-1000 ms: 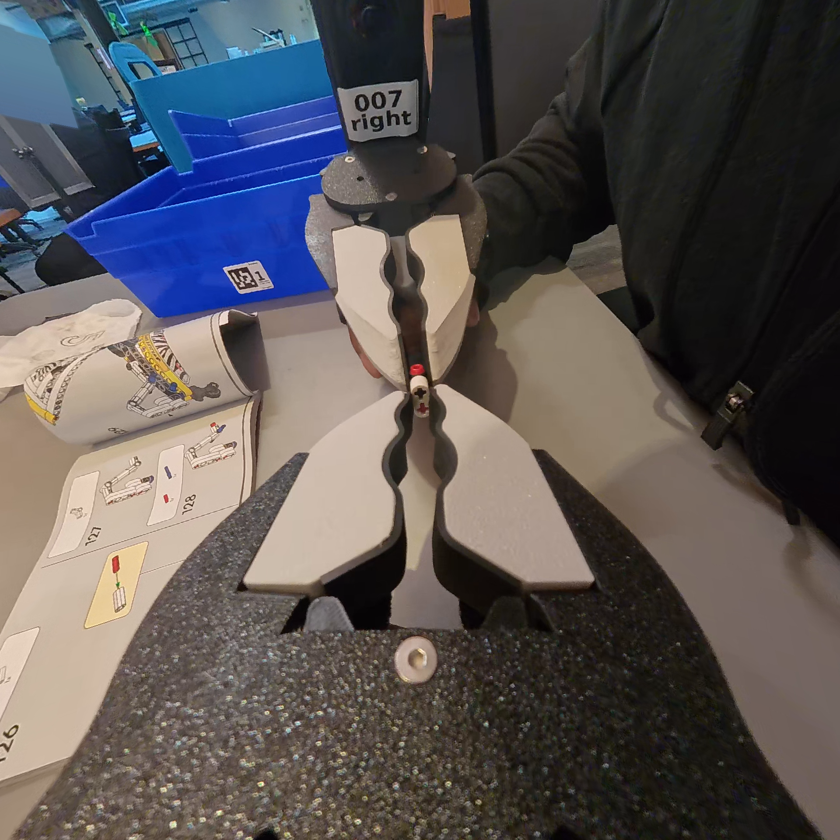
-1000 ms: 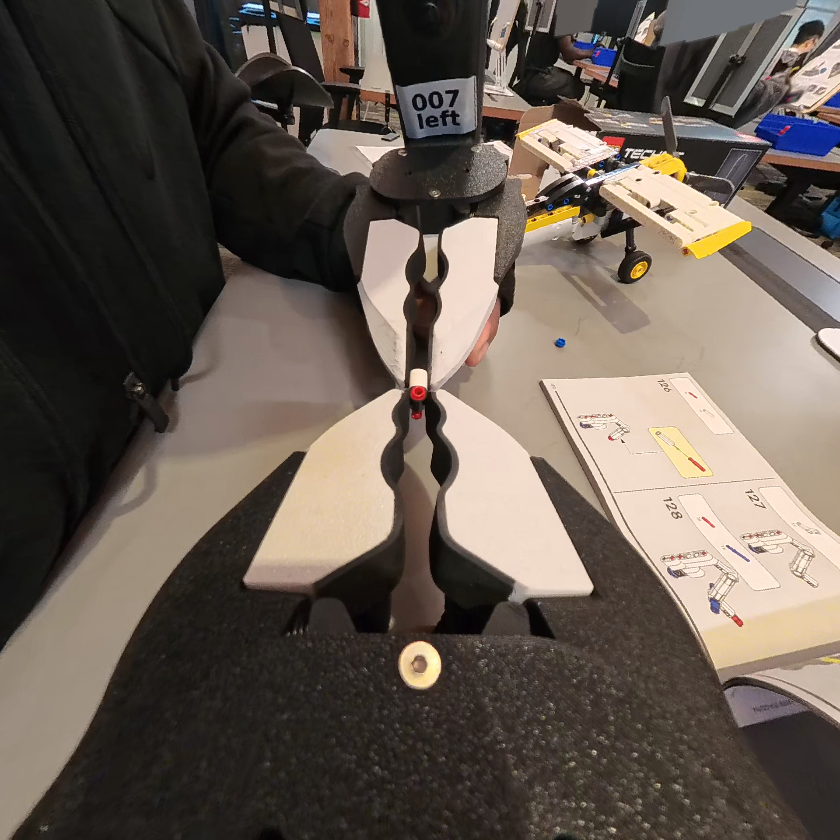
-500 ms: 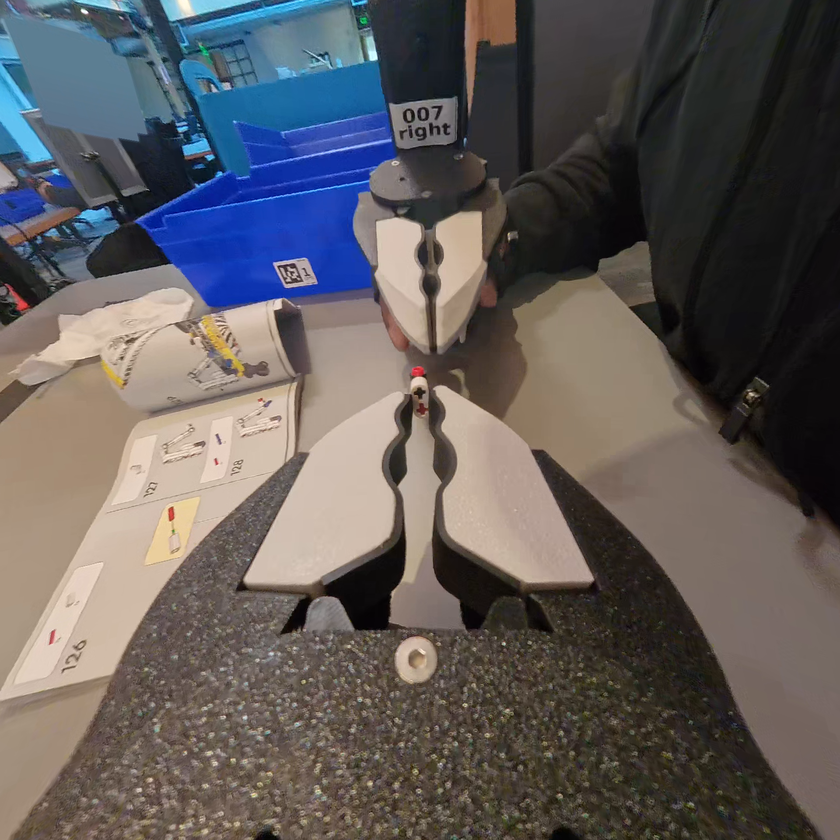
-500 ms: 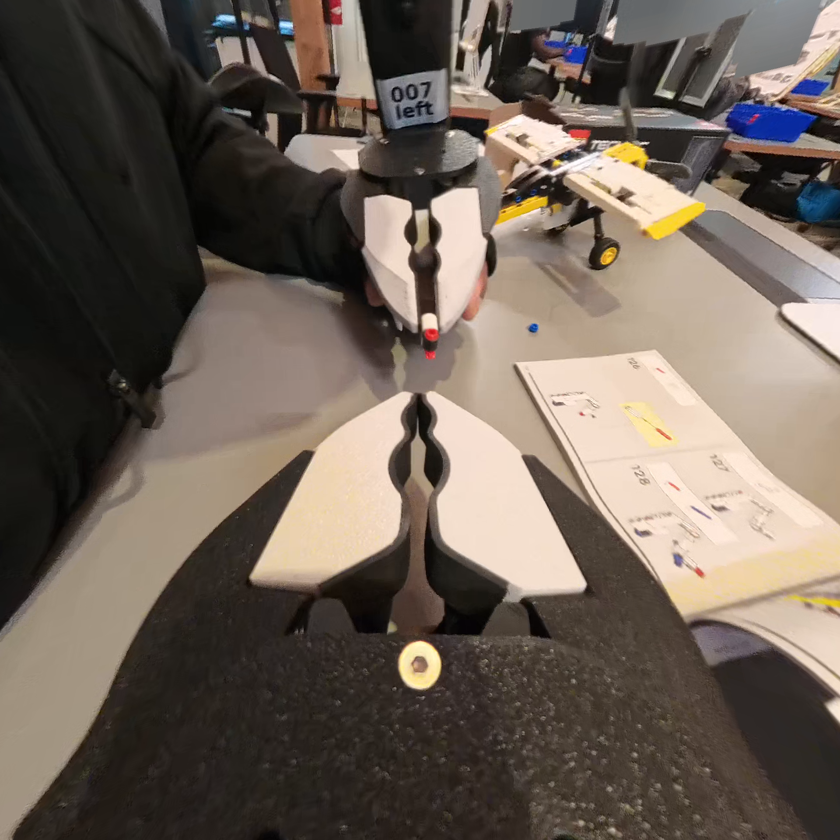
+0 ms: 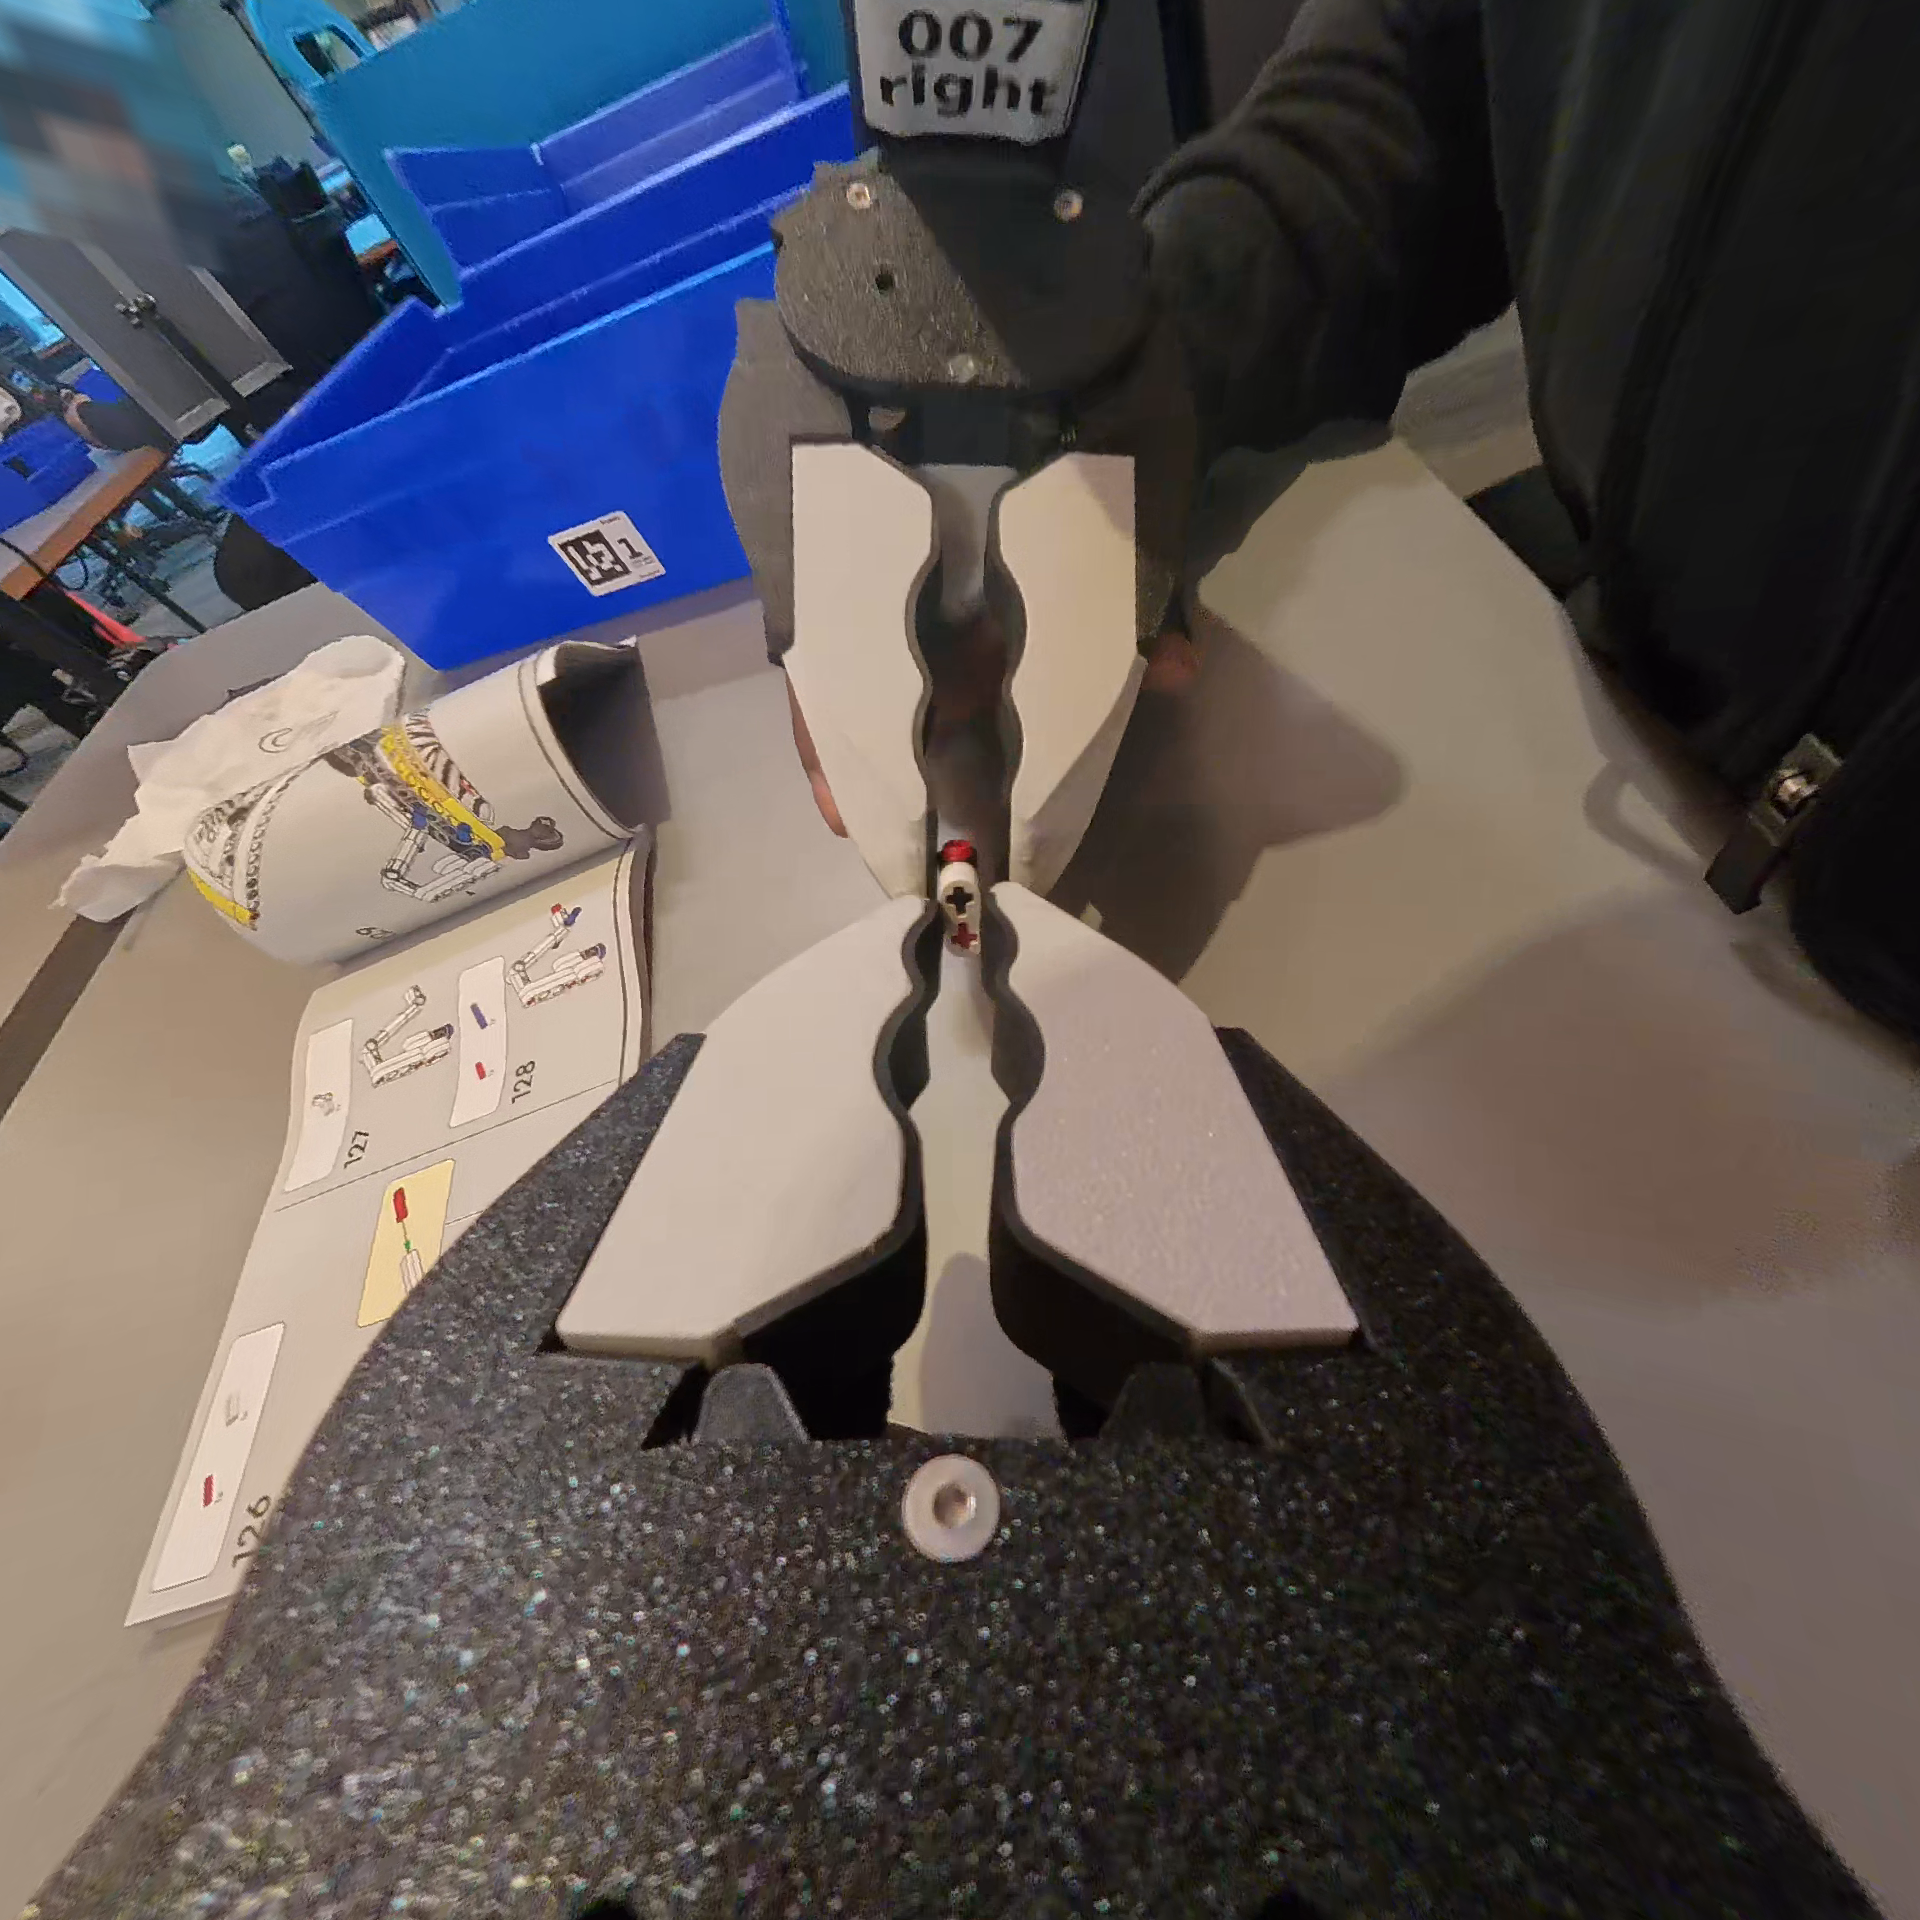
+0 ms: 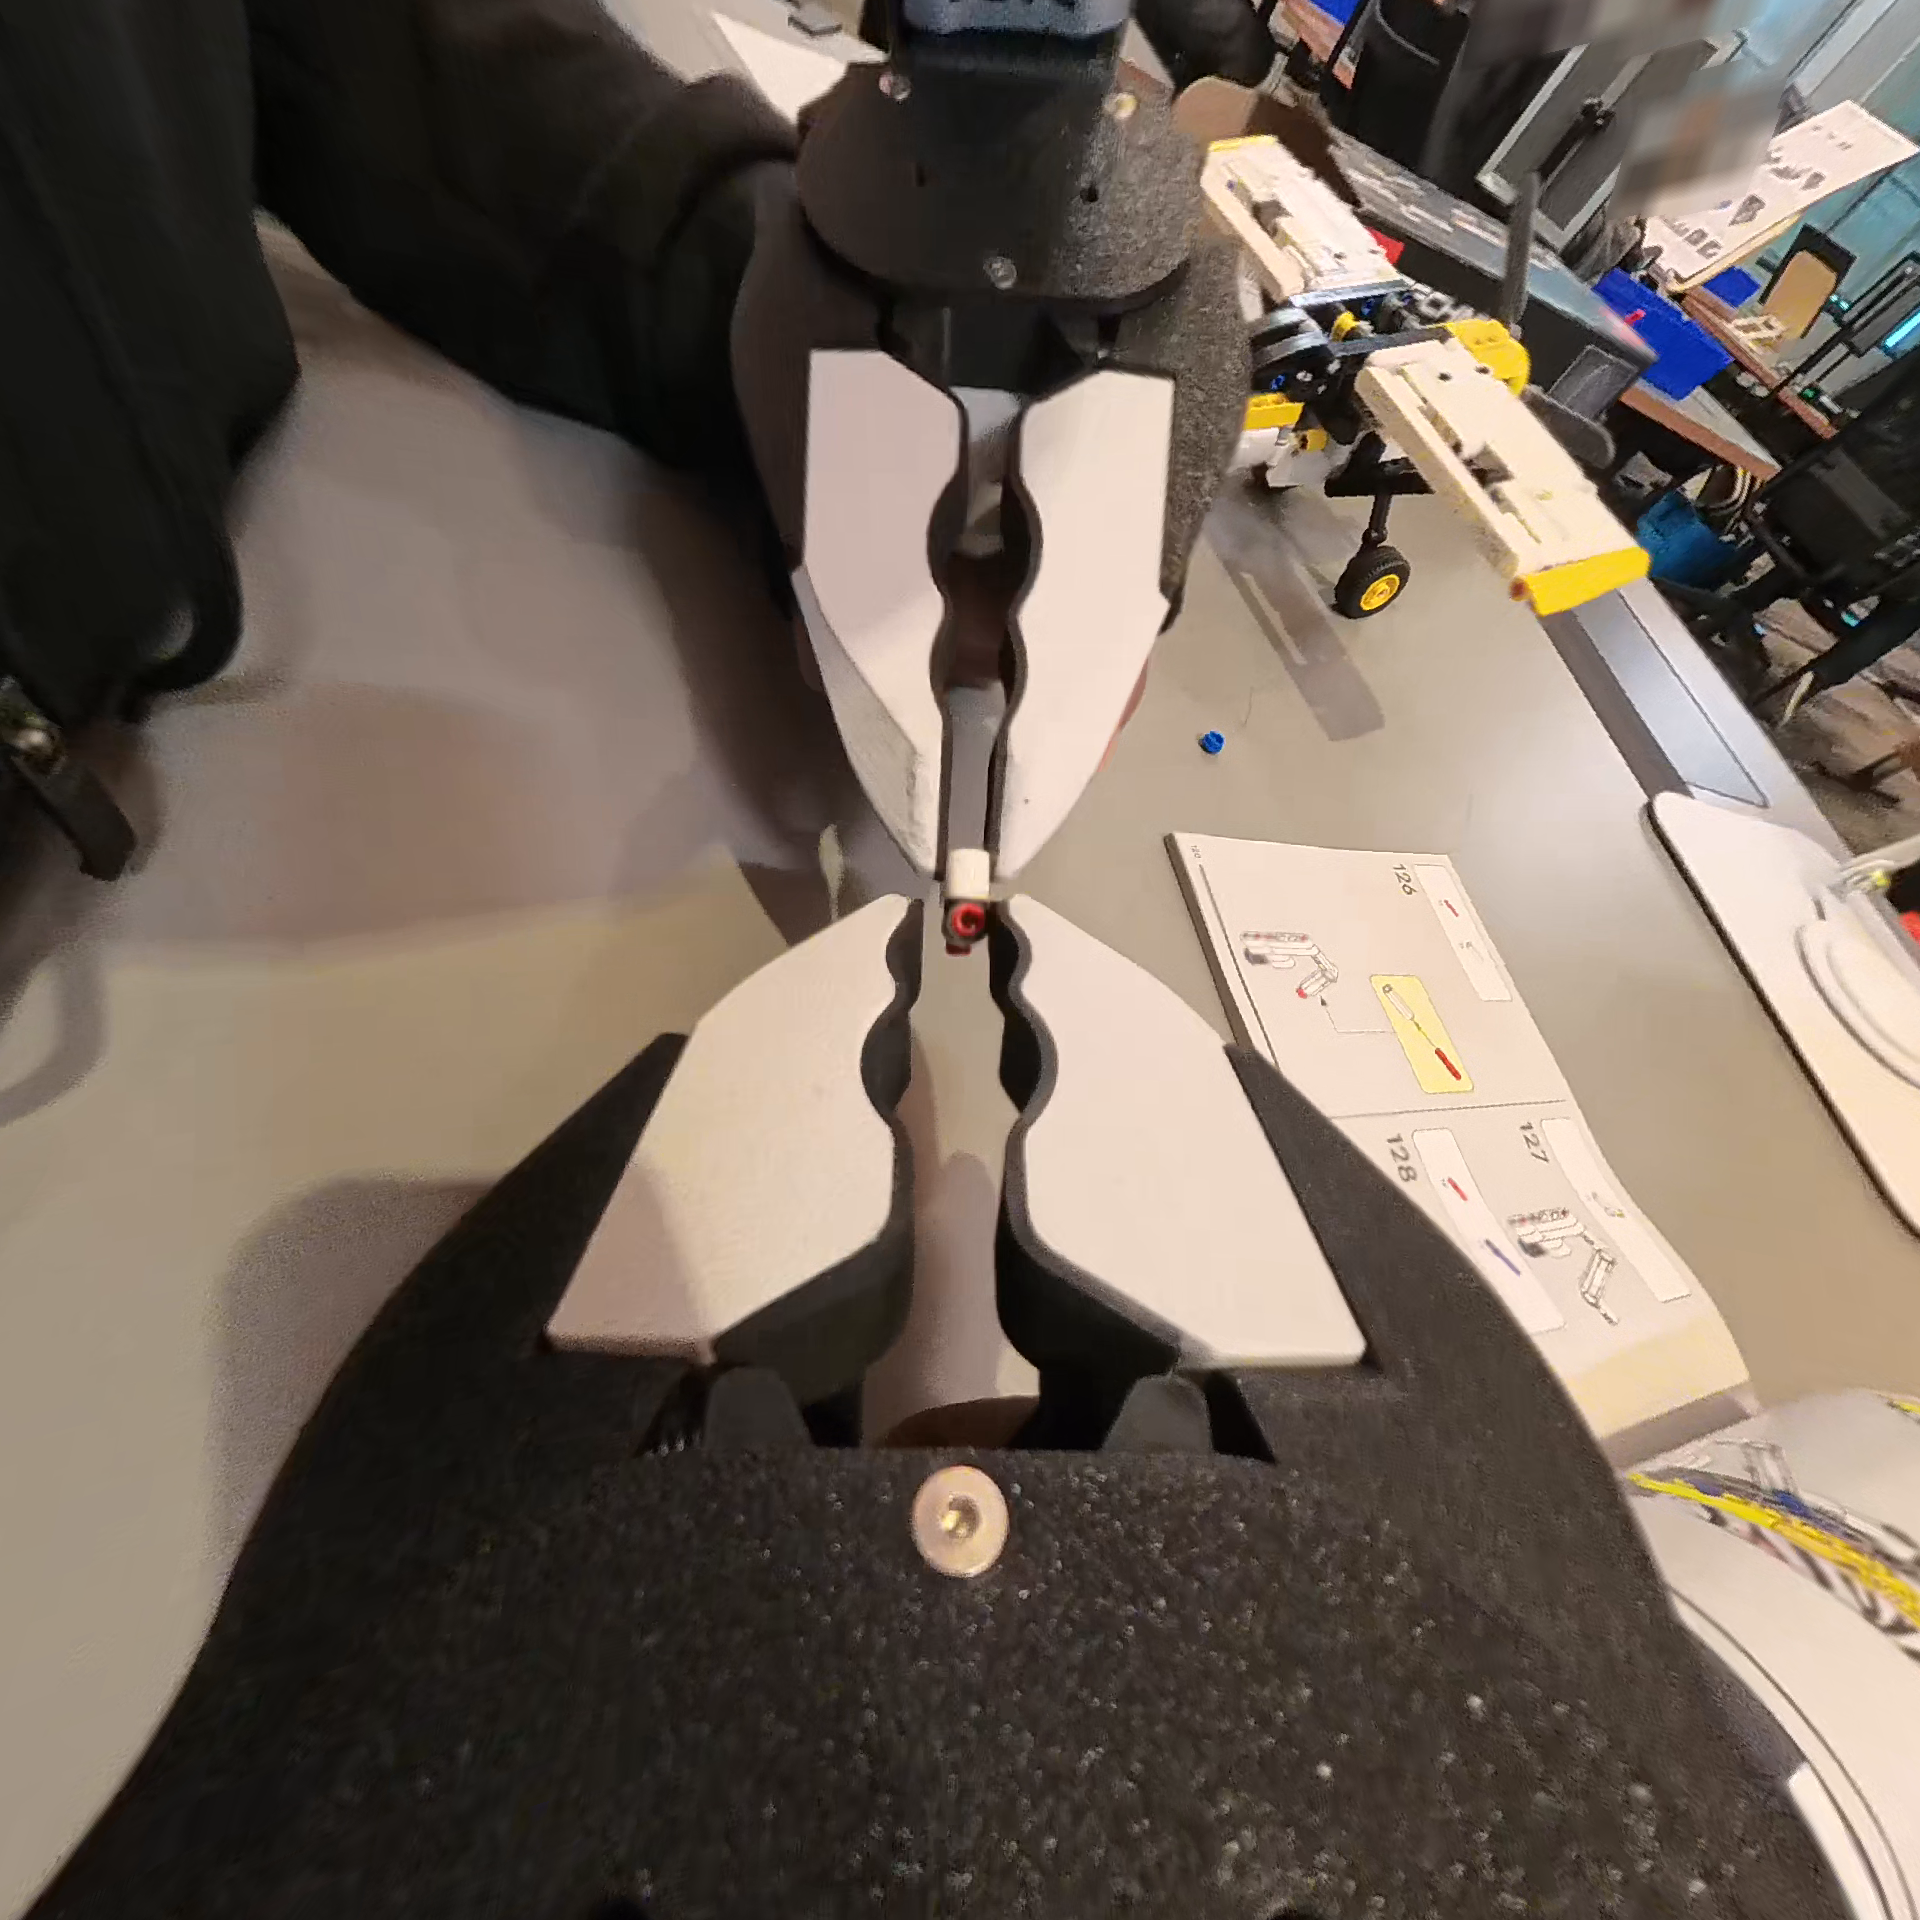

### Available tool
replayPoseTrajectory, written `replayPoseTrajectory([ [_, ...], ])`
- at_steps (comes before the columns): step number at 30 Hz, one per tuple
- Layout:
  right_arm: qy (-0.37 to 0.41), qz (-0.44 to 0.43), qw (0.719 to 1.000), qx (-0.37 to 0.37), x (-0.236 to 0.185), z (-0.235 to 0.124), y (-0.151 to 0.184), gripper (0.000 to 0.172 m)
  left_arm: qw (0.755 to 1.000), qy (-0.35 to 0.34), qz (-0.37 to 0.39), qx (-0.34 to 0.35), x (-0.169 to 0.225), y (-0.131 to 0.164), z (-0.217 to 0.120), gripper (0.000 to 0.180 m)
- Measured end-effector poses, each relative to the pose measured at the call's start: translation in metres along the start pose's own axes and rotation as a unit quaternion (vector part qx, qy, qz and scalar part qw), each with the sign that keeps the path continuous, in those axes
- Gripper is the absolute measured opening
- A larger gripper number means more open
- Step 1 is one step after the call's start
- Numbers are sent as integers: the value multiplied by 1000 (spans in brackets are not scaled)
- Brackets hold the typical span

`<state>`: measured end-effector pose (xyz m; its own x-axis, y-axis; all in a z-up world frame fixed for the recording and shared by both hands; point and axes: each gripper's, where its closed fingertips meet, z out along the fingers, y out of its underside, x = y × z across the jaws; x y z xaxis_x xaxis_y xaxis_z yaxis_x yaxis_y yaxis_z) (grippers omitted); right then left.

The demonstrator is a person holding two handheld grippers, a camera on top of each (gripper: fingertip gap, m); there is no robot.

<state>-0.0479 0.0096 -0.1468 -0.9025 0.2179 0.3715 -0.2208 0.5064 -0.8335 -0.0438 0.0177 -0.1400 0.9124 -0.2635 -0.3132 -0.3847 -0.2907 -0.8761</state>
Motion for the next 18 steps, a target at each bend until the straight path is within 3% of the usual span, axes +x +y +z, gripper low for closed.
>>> replayPoseTrajectory([
  [5,-3,-36,999,-29,-3,2,7,8,999,-3,32,-31,4,6,6,8],
  [17,-18,-34,999,-21,-6,-8,2,7,999,-2,46,4,8,-4,5,7],
  [18,-12,-30,999,-31,-3,-10,7,7,999,-1,47,0,7,-3,4,0],
])
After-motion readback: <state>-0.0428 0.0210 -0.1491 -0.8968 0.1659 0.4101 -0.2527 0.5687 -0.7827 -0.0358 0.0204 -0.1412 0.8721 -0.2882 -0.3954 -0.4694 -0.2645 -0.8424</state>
